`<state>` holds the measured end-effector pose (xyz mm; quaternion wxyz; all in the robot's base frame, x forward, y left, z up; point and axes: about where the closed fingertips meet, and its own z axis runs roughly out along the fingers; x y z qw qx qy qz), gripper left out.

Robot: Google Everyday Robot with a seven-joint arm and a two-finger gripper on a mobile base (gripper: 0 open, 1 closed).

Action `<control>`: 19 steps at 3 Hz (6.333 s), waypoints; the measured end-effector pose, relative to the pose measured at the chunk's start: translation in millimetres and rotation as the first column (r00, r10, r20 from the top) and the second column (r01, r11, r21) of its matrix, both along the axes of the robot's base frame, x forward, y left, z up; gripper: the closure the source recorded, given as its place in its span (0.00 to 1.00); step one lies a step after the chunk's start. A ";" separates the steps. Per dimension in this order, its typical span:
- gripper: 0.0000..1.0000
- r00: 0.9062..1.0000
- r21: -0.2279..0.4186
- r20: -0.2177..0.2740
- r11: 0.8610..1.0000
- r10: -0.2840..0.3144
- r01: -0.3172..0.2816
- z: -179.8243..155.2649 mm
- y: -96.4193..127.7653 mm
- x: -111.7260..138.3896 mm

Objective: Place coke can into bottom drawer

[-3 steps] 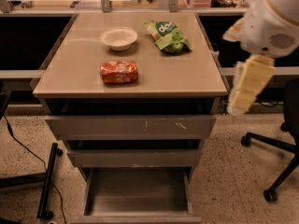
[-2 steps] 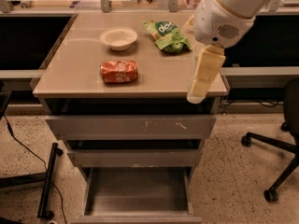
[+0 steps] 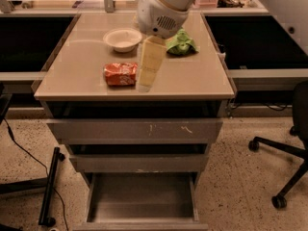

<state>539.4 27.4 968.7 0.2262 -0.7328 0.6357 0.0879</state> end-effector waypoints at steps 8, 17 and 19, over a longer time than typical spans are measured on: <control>0.00 0.995 0.127 -0.097 0.992 0.017 -0.004 -123.5 54.4 115.4; 1.00 0.937 0.262 -0.204 0.907 -0.283 0.331 -110.9 -67.9 -58.0; 1.00 0.894 0.275 -0.293 0.865 -0.340 0.419 -153.8 -100.4 -73.0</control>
Offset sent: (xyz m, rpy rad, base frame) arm 0.0071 -0.0100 -0.0157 0.0519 -0.0008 -0.0790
